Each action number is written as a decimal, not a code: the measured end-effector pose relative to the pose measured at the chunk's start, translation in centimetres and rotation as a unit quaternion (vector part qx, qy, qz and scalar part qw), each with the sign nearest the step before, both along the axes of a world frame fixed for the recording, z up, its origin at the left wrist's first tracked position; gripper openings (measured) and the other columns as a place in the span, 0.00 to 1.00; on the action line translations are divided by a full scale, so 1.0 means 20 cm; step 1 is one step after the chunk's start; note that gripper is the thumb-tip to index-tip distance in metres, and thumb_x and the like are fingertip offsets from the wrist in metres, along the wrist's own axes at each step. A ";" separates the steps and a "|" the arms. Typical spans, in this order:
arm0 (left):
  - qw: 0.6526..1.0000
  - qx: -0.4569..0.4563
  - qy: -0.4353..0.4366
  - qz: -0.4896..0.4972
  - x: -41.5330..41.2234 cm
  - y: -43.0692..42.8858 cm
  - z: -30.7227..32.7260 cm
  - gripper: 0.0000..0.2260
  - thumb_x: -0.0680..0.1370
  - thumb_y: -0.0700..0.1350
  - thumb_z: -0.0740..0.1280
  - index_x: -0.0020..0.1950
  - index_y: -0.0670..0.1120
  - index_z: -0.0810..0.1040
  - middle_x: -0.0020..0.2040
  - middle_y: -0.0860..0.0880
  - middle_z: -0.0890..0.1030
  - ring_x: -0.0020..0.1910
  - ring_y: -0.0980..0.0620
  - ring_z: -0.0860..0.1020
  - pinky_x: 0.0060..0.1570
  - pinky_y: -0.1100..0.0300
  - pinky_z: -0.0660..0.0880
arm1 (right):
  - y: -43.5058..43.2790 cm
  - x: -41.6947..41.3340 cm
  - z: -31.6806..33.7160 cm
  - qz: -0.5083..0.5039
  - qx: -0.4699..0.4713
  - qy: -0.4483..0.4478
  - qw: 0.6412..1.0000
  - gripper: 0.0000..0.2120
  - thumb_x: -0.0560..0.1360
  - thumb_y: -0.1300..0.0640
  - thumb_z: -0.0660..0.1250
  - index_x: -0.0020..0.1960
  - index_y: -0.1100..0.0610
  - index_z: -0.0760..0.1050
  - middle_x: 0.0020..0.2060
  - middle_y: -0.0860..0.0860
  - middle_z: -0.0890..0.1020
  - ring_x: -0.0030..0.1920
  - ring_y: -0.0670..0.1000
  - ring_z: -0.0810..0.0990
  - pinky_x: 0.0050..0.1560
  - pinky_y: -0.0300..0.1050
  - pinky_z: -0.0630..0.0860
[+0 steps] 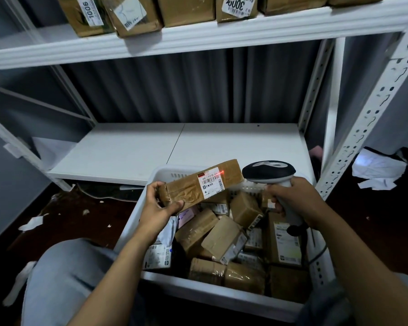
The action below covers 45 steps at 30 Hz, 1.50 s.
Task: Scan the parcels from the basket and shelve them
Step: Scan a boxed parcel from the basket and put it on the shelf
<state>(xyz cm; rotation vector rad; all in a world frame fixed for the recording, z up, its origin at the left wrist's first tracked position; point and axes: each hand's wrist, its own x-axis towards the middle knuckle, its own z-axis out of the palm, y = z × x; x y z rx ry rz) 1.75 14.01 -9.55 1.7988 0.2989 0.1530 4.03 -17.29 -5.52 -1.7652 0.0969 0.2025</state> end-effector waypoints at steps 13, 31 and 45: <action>0.999 -0.051 -0.009 0.005 -0.01 -0.01 0.05 0.23 0.69 0.46 0.77 0.57 0.59 0.71 0.57 0.51 0.77 0.58 0.44 0.79 0.59 0.46 0.77 | 0.00 -0.02 0.03 0.002 0.001 -0.031 1.000 0.09 0.75 0.60 0.69 0.38 0.61 0.77 0.25 0.53 0.79 0.27 0.50 0.77 0.30 0.43 0.75; 0.981 -0.165 -0.042 -0.088 0.03 -0.07 0.82 0.10 0.81 0.52 0.62 0.61 0.53 0.74 0.55 0.48 0.82 0.46 0.49 0.81 0.44 0.49 0.79 | 0.15 -0.08 0.68 -0.160 0.142 -0.193 0.957 0.08 0.73 0.59 0.72 0.47 0.48 0.78 0.46 0.48 0.83 0.47 0.47 0.81 0.48 0.42 0.75; 0.973 0.006 -0.226 -0.044 0.01 0.06 1.37 0.22 0.69 0.49 0.77 0.59 0.49 0.74 0.52 0.54 0.81 0.50 0.58 0.79 0.47 0.64 0.75 | 0.33 0.03 1.37 -0.155 0.139 -0.240 0.948 0.25 0.67 0.49 0.77 0.59 0.60 0.78 0.54 0.56 0.83 0.56 0.59 0.80 0.61 0.56 0.76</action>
